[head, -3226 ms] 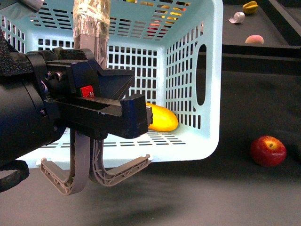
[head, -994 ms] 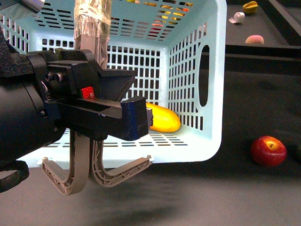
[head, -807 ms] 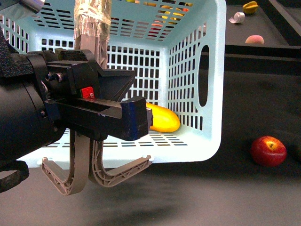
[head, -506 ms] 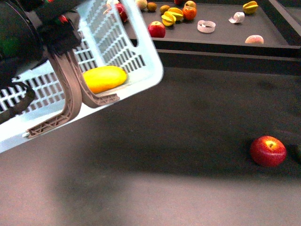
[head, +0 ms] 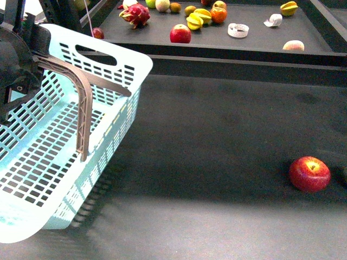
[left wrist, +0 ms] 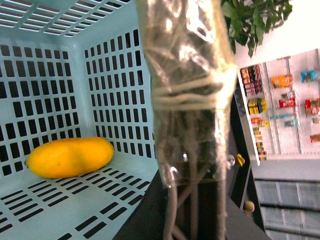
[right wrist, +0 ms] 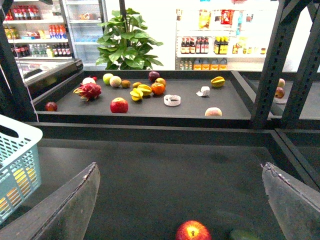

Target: Pick mango with right arm and hold basket with left

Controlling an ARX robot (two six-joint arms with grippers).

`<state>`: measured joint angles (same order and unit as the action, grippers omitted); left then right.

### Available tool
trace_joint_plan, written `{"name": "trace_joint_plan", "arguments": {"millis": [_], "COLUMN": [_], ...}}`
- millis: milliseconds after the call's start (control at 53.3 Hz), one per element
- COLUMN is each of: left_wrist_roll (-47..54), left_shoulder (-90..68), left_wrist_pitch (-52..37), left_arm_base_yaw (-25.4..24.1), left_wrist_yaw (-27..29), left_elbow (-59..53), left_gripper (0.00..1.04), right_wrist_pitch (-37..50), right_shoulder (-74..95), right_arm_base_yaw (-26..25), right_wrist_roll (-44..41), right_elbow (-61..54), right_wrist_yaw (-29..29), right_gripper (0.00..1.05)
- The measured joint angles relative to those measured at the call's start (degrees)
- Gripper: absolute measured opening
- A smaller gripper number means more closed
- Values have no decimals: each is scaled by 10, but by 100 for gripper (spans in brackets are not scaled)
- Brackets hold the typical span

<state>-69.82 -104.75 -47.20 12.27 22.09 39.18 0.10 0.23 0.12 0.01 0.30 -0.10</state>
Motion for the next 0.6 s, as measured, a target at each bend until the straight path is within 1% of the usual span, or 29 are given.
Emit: {"name": "trace_joint_plan", "arguments": {"millis": [244, 413, 600], "left_wrist_roll": [-80, -97, -103], "left_shoulder": [-66, -108, -136], "left_wrist_pitch": [15, 28, 82], "left_arm_base_yaw": [-38, -43, -43], "left_wrist_yaw": [17, 11, -2], "left_elbow": [49, 89, 144], "left_gripper": [8, 8, 8], "right_wrist_pitch": [0, 0, 0], "right_shoulder": [0, 0, 0], "right_arm_base_yaw": [0, 0, 0], "right_wrist_roll": [0, 0, 0], "right_elbow": [0, 0, 0], "right_wrist_yaw": [0, 0, 0], "right_gripper": [97, 97, 97]}}
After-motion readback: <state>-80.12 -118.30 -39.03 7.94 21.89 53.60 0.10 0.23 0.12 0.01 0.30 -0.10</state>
